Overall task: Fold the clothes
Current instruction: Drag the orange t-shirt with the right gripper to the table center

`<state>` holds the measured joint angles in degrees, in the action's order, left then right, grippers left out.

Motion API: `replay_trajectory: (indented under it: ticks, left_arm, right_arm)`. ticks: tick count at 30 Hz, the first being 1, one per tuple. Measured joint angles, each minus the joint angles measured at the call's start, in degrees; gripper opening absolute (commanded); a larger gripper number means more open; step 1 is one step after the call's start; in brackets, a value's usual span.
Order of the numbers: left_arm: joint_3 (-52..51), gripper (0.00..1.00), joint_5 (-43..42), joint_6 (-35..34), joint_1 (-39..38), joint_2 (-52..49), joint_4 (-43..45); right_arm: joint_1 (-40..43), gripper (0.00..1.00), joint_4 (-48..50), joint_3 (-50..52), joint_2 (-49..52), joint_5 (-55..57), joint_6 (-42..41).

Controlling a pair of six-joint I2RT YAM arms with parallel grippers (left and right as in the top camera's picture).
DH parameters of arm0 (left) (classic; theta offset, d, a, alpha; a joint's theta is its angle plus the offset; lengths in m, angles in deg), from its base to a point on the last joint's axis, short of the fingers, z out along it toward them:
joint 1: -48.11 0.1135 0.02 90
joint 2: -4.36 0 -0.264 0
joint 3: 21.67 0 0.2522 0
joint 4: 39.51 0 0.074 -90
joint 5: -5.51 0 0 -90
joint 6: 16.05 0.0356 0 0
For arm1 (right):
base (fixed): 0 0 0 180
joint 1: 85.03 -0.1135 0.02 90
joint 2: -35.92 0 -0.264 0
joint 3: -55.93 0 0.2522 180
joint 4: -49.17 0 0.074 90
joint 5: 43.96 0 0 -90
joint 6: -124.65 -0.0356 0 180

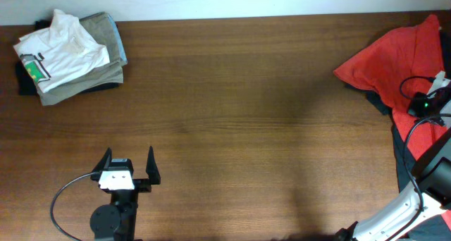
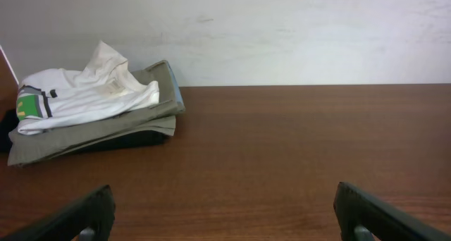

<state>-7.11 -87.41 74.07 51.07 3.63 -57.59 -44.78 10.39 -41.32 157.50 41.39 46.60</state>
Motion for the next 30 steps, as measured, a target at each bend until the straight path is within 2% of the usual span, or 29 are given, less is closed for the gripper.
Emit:
replay_trajectory:
  ticks: [10, 16, 20, 22, 24, 27, 30]
  left_arm:
    - [0.00, 0.99, 0.00, 0.00, 0.00, 0.00, 0.00]
    - [0.00, 0.99, 0.02, 0.00, 0.00, 0.00, -0.02]
    - [0.00, 0.99, 0.02, 0.00, 0.00, 0.00, 0.00]
    - [0.00, 0.99, 0.02, 0.00, 0.00, 0.00, -0.02]
    - [0.00, 0.99, 0.00, 0.00, 0.00, 0.00, -0.02]
    - [0.00, 0.99, 0.00, 0.00, 0.00, 0.00, -0.04]
    - [0.00, 0.99, 0.00, 0.00, 0.00, 0.00, -0.02]
  right_arm:
    - [0.00, 0.04, -0.70, 0.02, -1.53, 0.00, -4.39]
    - [-0.17, 0.04, -0.66, 0.02, -12.92, -1.95, -7.26]
    - [-2.32, 0.04, -0.35, 0.00, -22.32, -7.34, -8.13]
    - [-4.90, 0.04, -0.15, 0.00, -25.40, -9.22, -9.22]
    - [-14.38, 0.04, 0.48, -0.02, -29.51, -13.57, -11.41]
    - [-21.73, 0.04, 1.11, -0.04, -29.75, -15.54, -13.11]
    - [-35.80, 0.04, 2.60, -0.04, -29.42, -17.42, -15.26]
